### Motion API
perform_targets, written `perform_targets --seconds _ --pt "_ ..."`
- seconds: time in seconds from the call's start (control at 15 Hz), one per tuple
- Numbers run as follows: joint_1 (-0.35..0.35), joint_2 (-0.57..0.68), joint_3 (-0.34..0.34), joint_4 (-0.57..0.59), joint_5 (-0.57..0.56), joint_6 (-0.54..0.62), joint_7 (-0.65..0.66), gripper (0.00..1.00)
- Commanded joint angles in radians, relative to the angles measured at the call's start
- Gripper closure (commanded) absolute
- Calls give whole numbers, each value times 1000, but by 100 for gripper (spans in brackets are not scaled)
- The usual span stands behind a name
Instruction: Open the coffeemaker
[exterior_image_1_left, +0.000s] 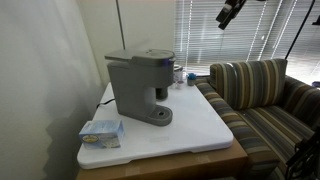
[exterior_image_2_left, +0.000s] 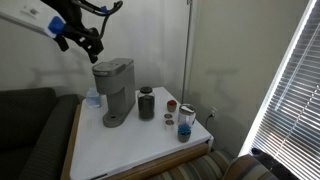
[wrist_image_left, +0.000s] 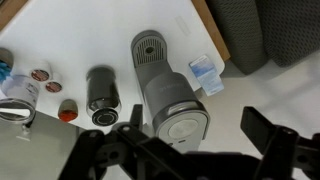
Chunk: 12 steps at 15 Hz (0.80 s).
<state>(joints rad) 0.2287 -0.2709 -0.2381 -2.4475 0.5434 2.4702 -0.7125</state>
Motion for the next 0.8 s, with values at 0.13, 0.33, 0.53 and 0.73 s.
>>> perform_targets --seconds 0.13,0.33,0.53,0.73 --pt "-39 46 43 32 27 -3 -27 0" --pt "-44 123 67 77 5 26 -58 0" --pt "-54 203 95 131 -12 6 -83 0" --pt "-78 296 128 199 -4 -26 -154 0"
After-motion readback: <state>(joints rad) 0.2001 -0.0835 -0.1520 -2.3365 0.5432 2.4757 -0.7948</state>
